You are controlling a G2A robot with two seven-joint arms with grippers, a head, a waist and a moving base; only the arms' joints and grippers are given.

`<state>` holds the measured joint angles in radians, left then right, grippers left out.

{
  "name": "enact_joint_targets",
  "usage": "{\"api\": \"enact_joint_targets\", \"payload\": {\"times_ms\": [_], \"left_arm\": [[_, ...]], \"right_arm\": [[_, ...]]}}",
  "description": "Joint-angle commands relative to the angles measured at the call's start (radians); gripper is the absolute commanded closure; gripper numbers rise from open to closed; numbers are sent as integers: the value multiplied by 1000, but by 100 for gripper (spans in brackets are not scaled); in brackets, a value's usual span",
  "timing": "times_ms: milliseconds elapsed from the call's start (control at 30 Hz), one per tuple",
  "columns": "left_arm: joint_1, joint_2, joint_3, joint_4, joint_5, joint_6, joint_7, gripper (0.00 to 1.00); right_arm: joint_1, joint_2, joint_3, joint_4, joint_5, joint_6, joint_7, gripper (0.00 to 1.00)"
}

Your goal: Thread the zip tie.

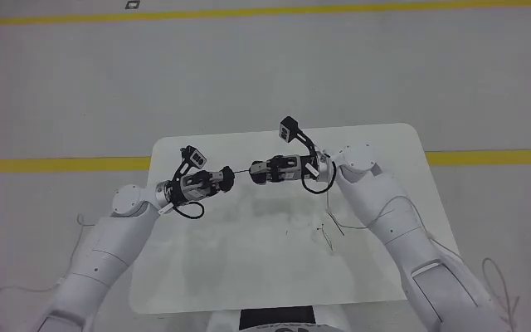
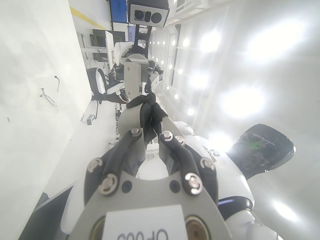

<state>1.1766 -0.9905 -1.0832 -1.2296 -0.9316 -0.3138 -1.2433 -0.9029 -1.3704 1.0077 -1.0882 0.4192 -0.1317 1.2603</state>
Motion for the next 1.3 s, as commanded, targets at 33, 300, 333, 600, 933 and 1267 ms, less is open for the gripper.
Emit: {"api": "enact_joint_targets", "payload": {"times_ms": [33, 300, 333, 600, 933, 1267], "left_arm": [[0, 0, 0, 0, 0, 0, 0, 100], [0, 0, 0, 0, 0, 0, 0, 100], [0, 0, 0, 0, 0, 0, 0, 100], [0, 0, 0, 0, 0, 0, 0, 100], [0, 0, 0, 0, 0, 0, 0, 100], [0, 0, 0, 0, 0, 0, 0, 100]], "right_arm": [[1, 1, -1, 0, 2, -2, -3, 92], [4, 4, -9, -2, 7, 4, -8, 81], [4, 5, -10, -2, 8, 4, -8, 79], [7, 5, -20, -2, 19, 0, -10, 78], [4, 10, -26, -11, 22, -4, -12, 89], [-1, 15, -25, -15, 25, -4, -19, 97]]}}
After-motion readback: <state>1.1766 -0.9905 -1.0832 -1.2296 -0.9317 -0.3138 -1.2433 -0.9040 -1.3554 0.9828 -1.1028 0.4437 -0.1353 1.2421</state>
